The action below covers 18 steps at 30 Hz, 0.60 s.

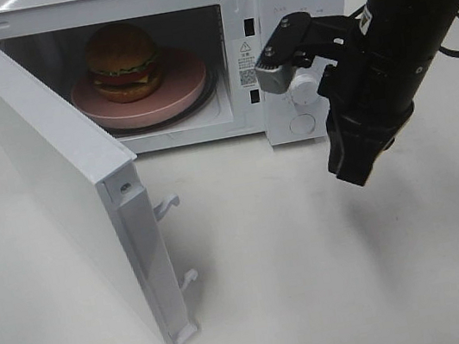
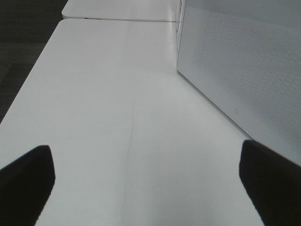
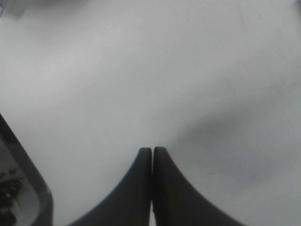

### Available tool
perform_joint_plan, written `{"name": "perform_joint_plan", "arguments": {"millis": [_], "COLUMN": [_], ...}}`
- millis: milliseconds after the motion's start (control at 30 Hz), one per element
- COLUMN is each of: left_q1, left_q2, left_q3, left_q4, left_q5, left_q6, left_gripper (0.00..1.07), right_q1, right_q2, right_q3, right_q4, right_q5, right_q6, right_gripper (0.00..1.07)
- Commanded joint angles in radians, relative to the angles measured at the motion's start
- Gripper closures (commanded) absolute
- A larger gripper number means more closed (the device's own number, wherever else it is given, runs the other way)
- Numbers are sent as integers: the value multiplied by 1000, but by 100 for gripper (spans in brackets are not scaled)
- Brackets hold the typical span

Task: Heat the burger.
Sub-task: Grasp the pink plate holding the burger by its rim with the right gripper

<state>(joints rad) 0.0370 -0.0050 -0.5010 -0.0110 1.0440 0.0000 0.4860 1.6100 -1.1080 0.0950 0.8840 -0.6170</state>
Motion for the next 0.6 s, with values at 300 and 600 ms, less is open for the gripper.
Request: {"name": "perform_joint_plan", "arguments": {"millis": [300, 600], "left_q1": [3, 3], "left_q2": [-22, -22], "left_q3": [2, 2], "left_q4": [-3, -3], "left_q5": [-10, -10], "left_q6": [0, 0], "left_gripper": [7, 7], "right_q1": [-3, 0], "right_q2": [-10, -10], "right_q3": [-7, -7], "right_q4": [-38, -77], "right_q5": [4, -90], "right_q6": [-711, -926], "right_gripper": [103, 85]}}
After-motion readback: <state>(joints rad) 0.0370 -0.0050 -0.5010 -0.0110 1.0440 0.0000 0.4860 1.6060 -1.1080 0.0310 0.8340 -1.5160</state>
